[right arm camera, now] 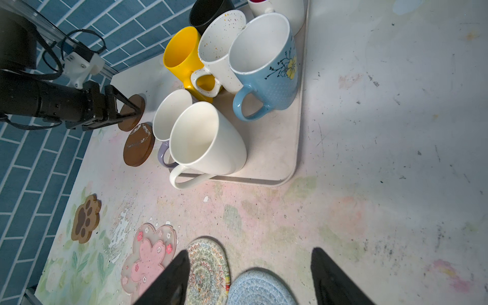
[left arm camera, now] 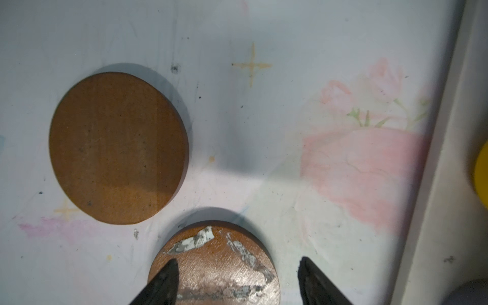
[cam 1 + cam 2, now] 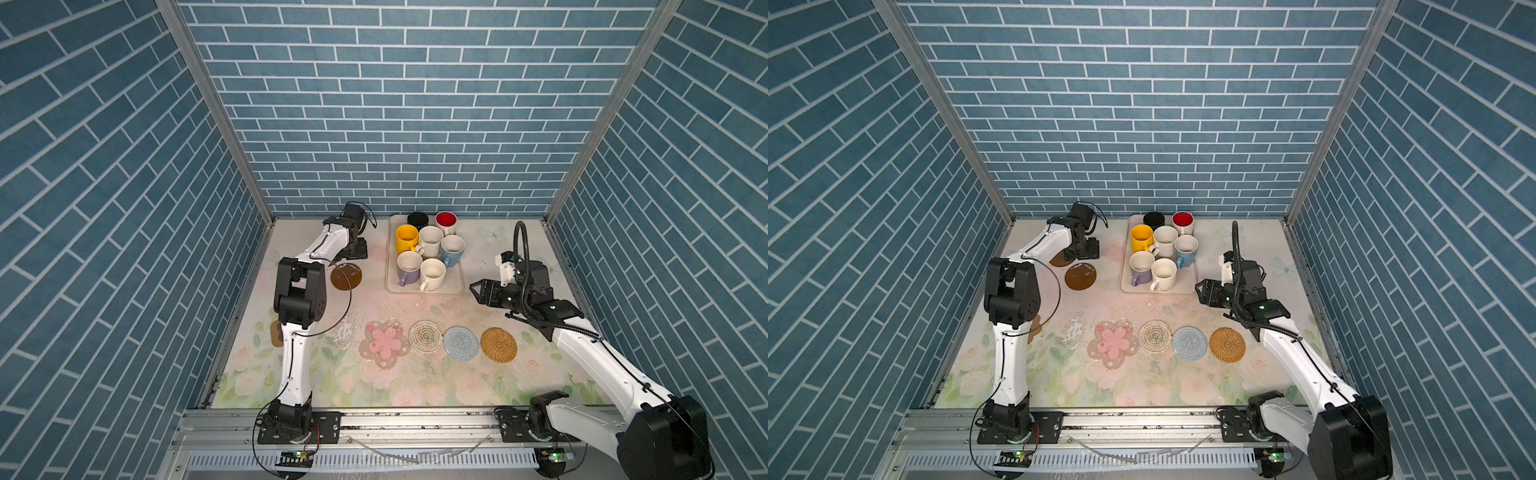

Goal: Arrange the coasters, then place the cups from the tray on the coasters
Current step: 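Move left gripper onto the scratched brown wooden coaster while right gripper rises toward the mugs, then drag the scratched brown wooden coaster with left gripper toward the pink flower coaster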

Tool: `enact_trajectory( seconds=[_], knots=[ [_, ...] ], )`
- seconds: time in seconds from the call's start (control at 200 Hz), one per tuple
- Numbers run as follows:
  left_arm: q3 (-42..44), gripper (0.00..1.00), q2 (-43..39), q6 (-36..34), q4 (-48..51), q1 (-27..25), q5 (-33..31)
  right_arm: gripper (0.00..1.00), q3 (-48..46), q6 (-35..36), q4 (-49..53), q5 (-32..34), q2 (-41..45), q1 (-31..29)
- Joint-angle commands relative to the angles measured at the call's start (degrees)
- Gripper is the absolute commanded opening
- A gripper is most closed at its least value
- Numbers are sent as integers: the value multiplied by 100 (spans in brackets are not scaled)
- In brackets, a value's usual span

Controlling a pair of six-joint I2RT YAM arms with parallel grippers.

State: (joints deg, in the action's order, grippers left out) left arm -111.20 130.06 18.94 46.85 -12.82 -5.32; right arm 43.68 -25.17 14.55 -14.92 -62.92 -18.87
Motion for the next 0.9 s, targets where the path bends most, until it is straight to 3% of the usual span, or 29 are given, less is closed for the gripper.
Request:
enact_trajectory(
  seconds=[0.0,0.43,0.895],
  knots=[
    [-187,71,243,-21,79,112,80,70,-94,196,47,-46,-45,-20],
    [-344,70,618,-22,36,174,277,69,-42,232,287,-18,17,-20],
    [585,67,213,-16,-354,183,330,68,-151,206,426,40,145,-18]
  ],
)
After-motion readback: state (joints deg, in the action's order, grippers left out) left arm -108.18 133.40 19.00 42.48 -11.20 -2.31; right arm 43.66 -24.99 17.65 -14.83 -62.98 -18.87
